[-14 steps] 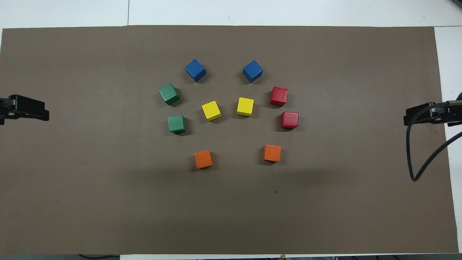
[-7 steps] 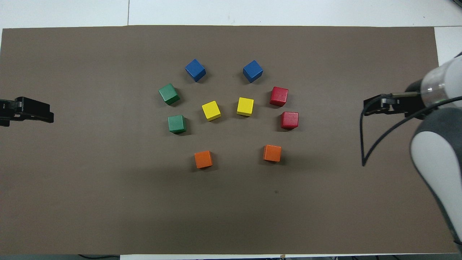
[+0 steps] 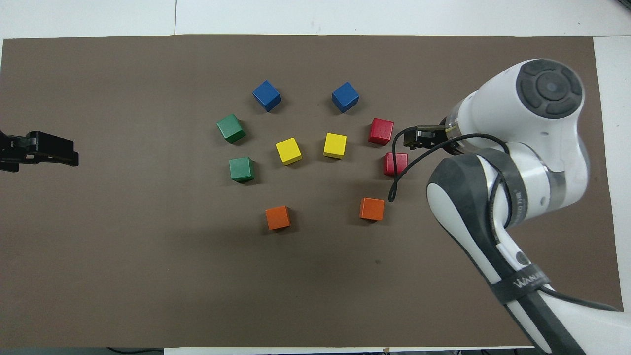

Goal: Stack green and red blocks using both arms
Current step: 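Reach the right gripper to a red block while the left gripper reaches green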

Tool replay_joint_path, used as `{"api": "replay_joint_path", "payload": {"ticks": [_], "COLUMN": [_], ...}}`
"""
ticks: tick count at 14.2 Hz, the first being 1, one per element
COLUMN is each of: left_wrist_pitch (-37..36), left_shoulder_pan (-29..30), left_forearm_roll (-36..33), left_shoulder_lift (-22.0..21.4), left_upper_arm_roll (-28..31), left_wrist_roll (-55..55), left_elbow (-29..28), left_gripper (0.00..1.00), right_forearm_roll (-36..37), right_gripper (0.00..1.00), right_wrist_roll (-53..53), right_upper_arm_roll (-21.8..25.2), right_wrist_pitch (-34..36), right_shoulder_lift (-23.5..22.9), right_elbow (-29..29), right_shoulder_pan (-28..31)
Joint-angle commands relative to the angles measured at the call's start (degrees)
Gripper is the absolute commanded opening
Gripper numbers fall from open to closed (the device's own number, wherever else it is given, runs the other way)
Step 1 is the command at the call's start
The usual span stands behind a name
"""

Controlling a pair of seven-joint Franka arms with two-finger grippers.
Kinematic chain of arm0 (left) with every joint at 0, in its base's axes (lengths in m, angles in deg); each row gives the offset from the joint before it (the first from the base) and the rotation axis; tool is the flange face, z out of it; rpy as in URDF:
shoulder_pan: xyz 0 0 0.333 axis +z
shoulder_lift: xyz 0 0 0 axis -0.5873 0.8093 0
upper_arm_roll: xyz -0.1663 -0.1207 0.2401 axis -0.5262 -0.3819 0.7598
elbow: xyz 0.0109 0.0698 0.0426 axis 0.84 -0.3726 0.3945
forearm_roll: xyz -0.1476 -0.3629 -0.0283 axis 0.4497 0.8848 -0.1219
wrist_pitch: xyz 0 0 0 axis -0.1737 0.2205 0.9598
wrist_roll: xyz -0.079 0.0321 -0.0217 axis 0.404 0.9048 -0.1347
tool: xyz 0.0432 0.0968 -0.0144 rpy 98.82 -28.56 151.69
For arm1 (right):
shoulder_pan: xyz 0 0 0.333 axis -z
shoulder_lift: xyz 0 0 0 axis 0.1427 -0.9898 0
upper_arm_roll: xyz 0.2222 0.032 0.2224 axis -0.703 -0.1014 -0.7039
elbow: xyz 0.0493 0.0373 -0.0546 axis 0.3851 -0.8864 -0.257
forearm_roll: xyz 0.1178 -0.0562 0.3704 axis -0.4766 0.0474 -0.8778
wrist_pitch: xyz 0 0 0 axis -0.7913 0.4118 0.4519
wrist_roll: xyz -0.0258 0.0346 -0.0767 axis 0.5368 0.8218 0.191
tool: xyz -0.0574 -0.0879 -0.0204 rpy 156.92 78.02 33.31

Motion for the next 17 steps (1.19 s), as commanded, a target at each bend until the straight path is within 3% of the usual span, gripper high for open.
{"api": "replay_joint_path", "payload": {"ticks": [1, 4, 7, 11, 17], "left_wrist_pitch": [5.73, 12.41, 18.04, 23.84, 33.52], "left_shoulder_pan": [-4.23, -9.42, -12.06, -17.41, -20.32], "left_forearm_roll": [1.69, 1.69, 2.48, 2.48, 1.69], "left_shoulder_lift": [-2.96, -2.53, -1.30, 5.89, 13.55], "left_upper_arm_roll": [0.31, 0.23, 0.14, 0.23, 0.31], "left_wrist_roll": [-7.37, -17.57, -18.29, -18.29, -18.03], "left_elbow": [-6.06, -10.81, -14.50, -15.57, -18.12], "left_gripper": [1.00, 1.00, 1.00, 1.00, 1.00], "right_forearm_roll": [-0.77, -0.77, -0.77, -0.77, -0.77], "right_gripper": [1.00, 1.00, 1.00, 1.00, 1.00], "right_wrist_roll": [-1.24, -1.94, -2.74, -4.84, -5.64], "right_upper_arm_roll": [0.22, 0.22, 0.13, 0.13, 0.22], "right_wrist_pitch": [-3.19, -4.69, -5.40, -7.15, -10.66], "right_shoulder_lift": [-1.42, -1.77, -2.30, -2.30, -3.62], "right_elbow": [-1.02, -2.50, -3.39, -5.84, -7.87], "right_shoulder_pan": [-0.78, -1.23, -1.23, -2.37, -3.07]}}
